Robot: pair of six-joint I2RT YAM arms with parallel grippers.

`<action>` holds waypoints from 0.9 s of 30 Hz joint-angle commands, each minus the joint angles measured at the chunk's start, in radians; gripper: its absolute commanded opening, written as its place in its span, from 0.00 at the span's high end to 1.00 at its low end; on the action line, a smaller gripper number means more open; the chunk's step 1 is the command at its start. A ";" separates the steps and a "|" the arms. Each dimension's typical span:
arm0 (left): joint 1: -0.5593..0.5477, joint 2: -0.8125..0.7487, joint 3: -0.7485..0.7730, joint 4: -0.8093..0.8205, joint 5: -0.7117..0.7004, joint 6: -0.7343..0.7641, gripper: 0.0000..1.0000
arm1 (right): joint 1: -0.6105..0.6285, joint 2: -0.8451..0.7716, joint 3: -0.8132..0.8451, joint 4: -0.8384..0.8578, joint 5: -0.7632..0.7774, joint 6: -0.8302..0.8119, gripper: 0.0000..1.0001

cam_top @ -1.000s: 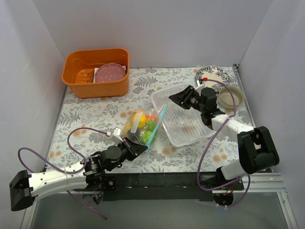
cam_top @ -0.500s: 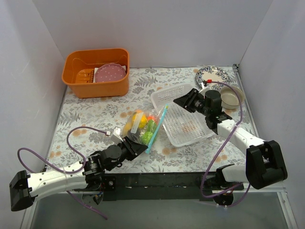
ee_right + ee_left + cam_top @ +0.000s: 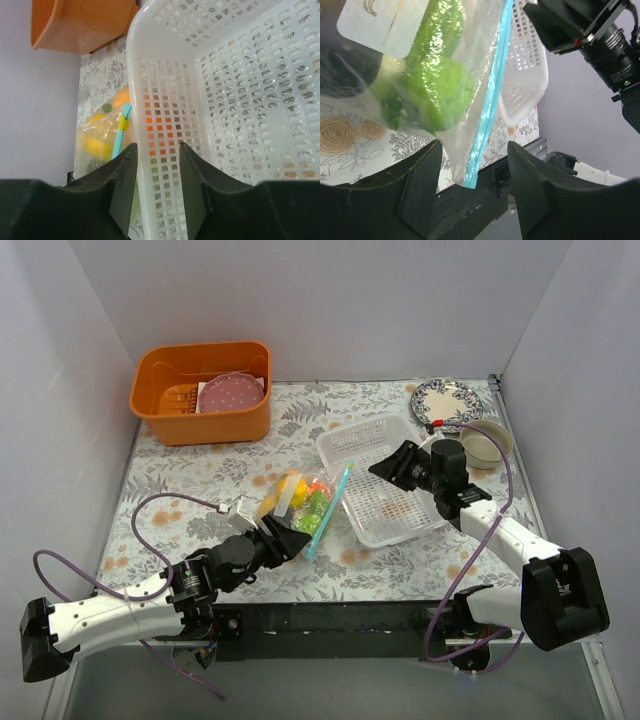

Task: Place the food in the zip-top bag and seal the zipper
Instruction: Zip the zipper food storage bag at the center of the board, then adjust the bin at the center of the board.

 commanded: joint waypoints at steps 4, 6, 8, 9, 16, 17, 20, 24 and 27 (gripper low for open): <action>-0.005 0.066 0.198 -0.175 -0.170 0.217 0.31 | -0.042 -0.045 0.068 -0.199 0.041 -0.184 0.50; -0.005 0.074 0.241 -0.193 -0.196 0.252 0.27 | -0.065 -0.048 0.088 -0.276 0.053 -0.217 0.49; -0.005 0.072 0.264 -0.216 -0.230 0.288 0.21 | -0.078 -0.049 0.125 -0.334 0.087 -0.270 0.48; -0.005 0.069 0.284 -0.223 -0.239 0.297 0.20 | -0.094 -0.051 0.146 -0.388 0.101 -0.287 0.48; -0.005 0.054 0.357 -0.311 -0.285 0.312 0.15 | -0.110 -0.043 0.199 -0.482 0.133 -0.424 0.42; -0.005 0.052 0.364 -0.321 -0.296 0.291 0.14 | -0.110 -0.033 0.194 -0.483 0.074 -0.433 0.43; -0.005 0.052 0.385 -0.358 -0.322 0.277 0.12 | -0.101 0.012 0.159 -0.462 -0.033 -0.427 0.42; -0.005 0.097 0.454 -0.459 -0.371 0.268 0.02 | -0.052 0.050 0.108 -0.423 -0.071 -0.415 0.41; -0.002 0.153 0.543 -0.514 -0.390 0.283 0.02 | 0.020 0.076 0.101 -0.414 -0.059 -0.412 0.40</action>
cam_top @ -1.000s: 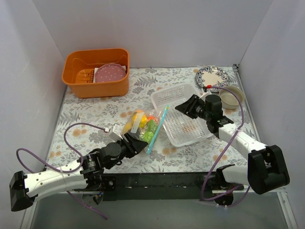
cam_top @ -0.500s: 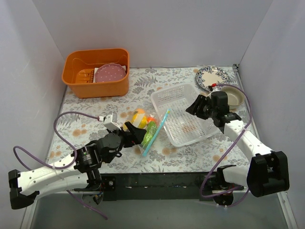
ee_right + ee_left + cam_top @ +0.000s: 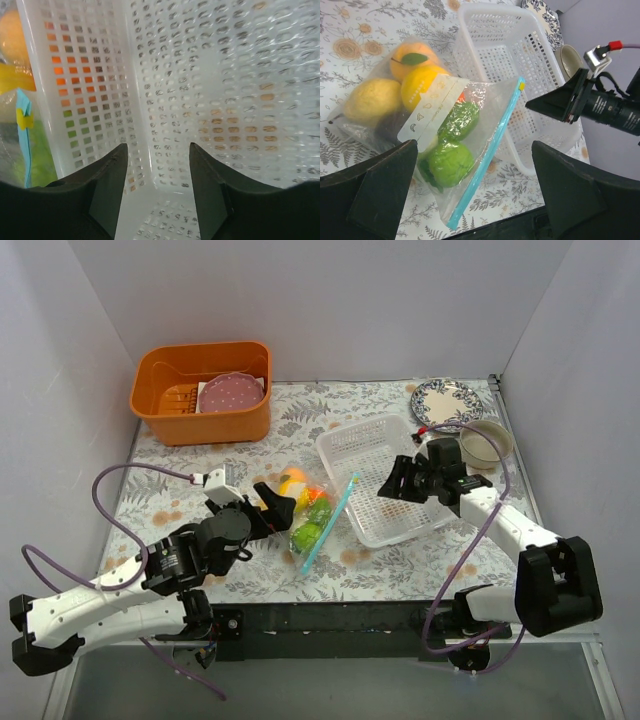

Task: Place the food in the zip-top bag and seal the zipper
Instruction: Adjust the bin at the center of the board, then reset both arms

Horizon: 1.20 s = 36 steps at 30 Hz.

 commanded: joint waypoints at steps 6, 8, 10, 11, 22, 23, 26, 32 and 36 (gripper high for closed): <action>0.065 0.141 0.230 -0.077 -0.035 0.118 0.02 | 0.226 0.108 -0.017 0.101 -0.061 0.066 0.39; 0.119 0.172 0.264 -0.078 0.070 0.181 0.02 | 0.283 0.128 -0.004 0.115 -0.060 0.089 0.39; 0.242 0.214 0.301 -0.084 0.204 0.207 0.02 | 0.320 0.160 0.029 0.126 -0.060 0.101 0.39; 0.288 0.221 0.301 -0.072 0.253 0.247 0.02 | 0.352 0.171 0.046 0.127 -0.063 0.101 0.39; 0.755 0.480 0.518 -0.126 0.677 0.380 0.02 | 0.430 0.150 0.183 0.068 0.073 0.101 0.38; 0.755 0.487 0.529 -0.129 0.668 0.391 0.02 | 0.430 0.122 0.197 0.026 0.109 0.086 0.36; 0.756 0.476 0.555 -0.123 0.647 0.416 0.02 | 0.421 0.018 0.224 -0.087 0.265 0.018 0.29; 0.761 0.465 0.574 -0.132 0.660 0.417 0.02 | 0.262 -0.168 0.217 -0.198 0.405 -0.097 0.02; 0.764 0.545 0.617 -0.193 0.642 0.401 0.02 | 0.038 -0.220 0.191 -0.229 0.318 -0.156 0.02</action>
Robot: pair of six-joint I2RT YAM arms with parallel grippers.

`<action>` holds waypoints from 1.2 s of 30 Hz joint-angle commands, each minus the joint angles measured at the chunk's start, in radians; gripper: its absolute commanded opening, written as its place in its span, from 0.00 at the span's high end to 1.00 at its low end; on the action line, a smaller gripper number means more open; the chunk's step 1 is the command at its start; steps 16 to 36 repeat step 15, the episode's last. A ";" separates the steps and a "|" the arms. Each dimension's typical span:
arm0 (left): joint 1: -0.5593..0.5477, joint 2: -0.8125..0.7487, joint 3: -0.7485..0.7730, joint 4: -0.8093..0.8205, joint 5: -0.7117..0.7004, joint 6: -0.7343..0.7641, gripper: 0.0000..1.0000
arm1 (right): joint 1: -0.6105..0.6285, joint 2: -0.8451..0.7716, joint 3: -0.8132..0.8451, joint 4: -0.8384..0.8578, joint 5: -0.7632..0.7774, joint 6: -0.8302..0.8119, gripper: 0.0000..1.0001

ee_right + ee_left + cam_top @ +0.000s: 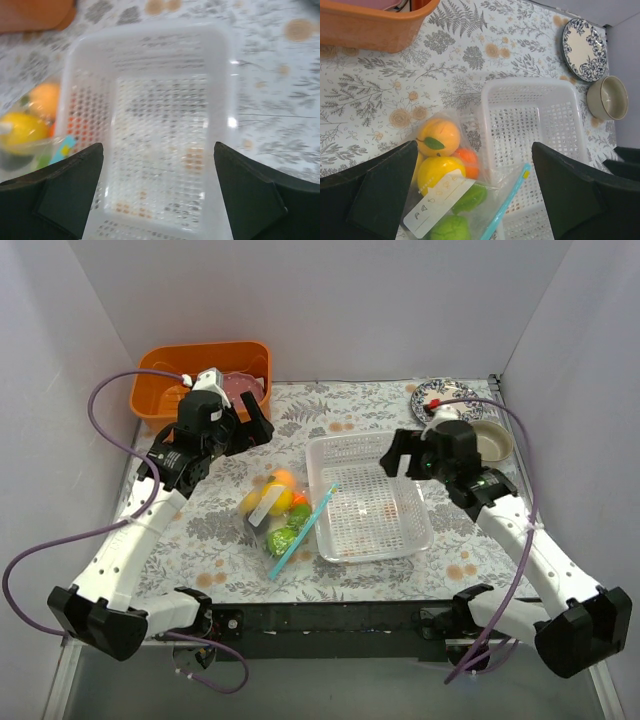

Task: Place the food in the zip-top bag and seal the zipper
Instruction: Reset both arms

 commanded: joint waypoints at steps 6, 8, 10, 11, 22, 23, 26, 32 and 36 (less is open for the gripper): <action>0.010 0.045 0.050 -0.049 -0.047 -0.007 0.02 | -0.371 -0.020 -0.028 -0.099 -0.091 -0.165 0.02; 0.011 0.045 0.049 -0.031 -0.019 -0.004 0.02 | -0.420 0.001 -0.042 -0.083 -0.125 -0.170 0.02; 0.011 0.054 0.049 -0.032 -0.027 -0.005 0.02 | -0.463 0.012 -0.050 -0.070 -0.152 -0.170 0.02; 0.013 0.063 0.047 -0.036 -0.034 -0.010 0.02 | -0.473 0.020 -0.056 -0.059 -0.155 -0.167 0.02; 0.016 0.083 0.047 -0.039 -0.033 -0.007 0.02 | -0.521 0.031 -0.058 -0.048 -0.162 -0.145 0.02; 0.016 0.083 0.047 -0.039 -0.033 -0.007 0.02 | -0.521 0.031 -0.058 -0.048 -0.162 -0.145 0.02; 0.016 0.083 0.047 -0.039 -0.033 -0.007 0.02 | -0.521 0.031 -0.058 -0.048 -0.162 -0.145 0.02; 0.016 0.083 0.047 -0.039 -0.033 -0.007 0.02 | -0.521 0.031 -0.058 -0.048 -0.162 -0.145 0.02; 0.016 0.083 0.047 -0.039 -0.033 -0.007 0.02 | -0.521 0.031 -0.058 -0.048 -0.162 -0.145 0.02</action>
